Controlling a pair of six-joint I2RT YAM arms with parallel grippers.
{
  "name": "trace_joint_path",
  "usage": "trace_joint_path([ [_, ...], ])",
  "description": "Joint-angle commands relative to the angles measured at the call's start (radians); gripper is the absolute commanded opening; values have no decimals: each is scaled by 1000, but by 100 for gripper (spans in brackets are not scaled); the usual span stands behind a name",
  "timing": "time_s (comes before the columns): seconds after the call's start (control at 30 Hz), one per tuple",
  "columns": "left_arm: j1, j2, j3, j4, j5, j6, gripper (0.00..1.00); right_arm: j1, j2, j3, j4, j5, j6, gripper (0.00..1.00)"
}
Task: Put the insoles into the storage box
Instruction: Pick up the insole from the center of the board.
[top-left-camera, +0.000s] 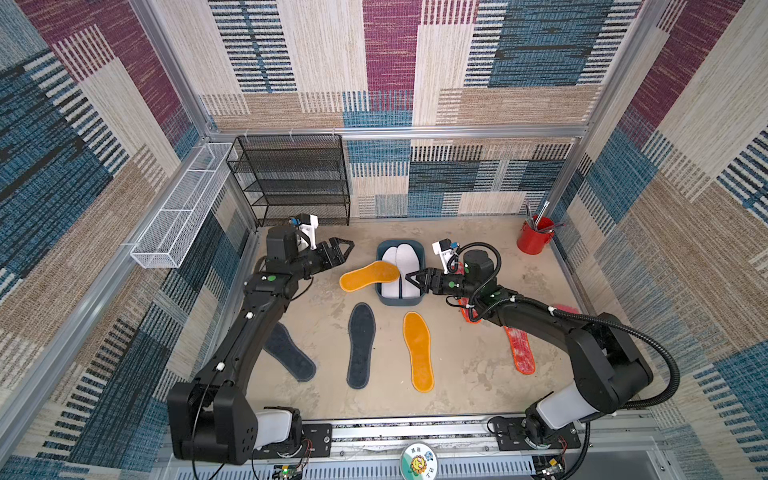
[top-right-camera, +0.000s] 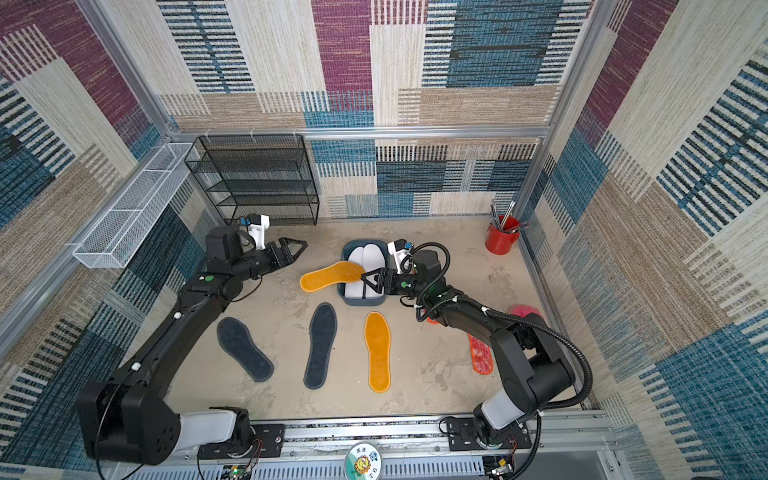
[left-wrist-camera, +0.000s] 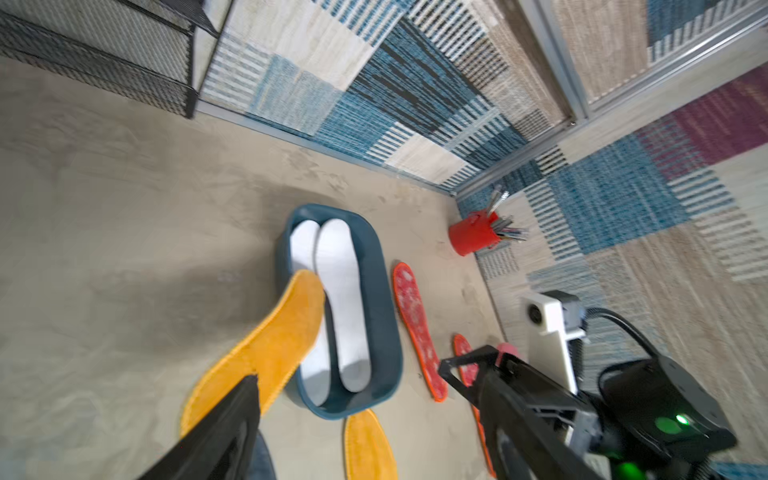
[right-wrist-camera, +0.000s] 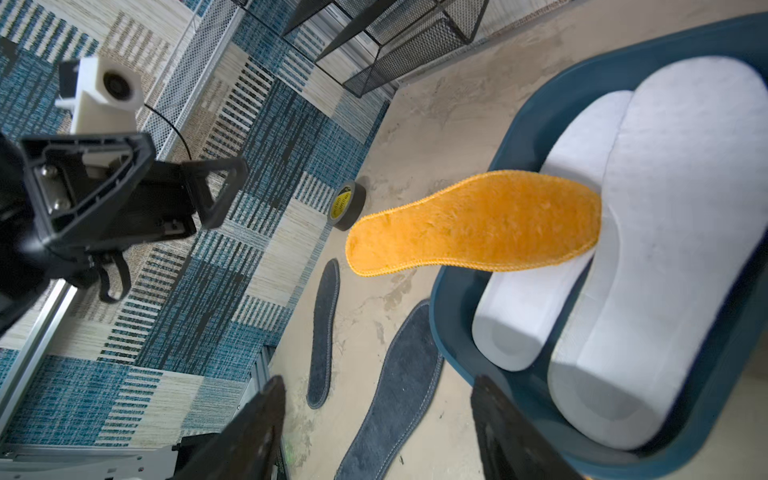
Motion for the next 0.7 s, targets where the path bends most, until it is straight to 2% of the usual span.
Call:
trace_joint_path([
  [0.0, 0, 201, 215, -388, 141, 266, 84, -1, -31, 4, -60, 25, -62, 74],
  [0.1, -2, 355, 387, -557, 98, 395, 83, -2, -79, 1, -106, 41, -92, 75],
  [0.17, -3, 418, 445, -608, 8, 442, 83, -3, -113, -4, -133, 55, -110, 76],
  [0.3, -4, 514, 523, -673, -1, 512, 79, -2, -179, -21, -154, 62, -126, 76],
  [0.53, -53, 574, 510, -617, -65, 473, 71, -2, -230, -39, -151, 68, -123, 76],
  [0.67, -84, 594, 507, -592, -35, 458, 64, -2, -234, -44, -145, 70, -117, 76],
])
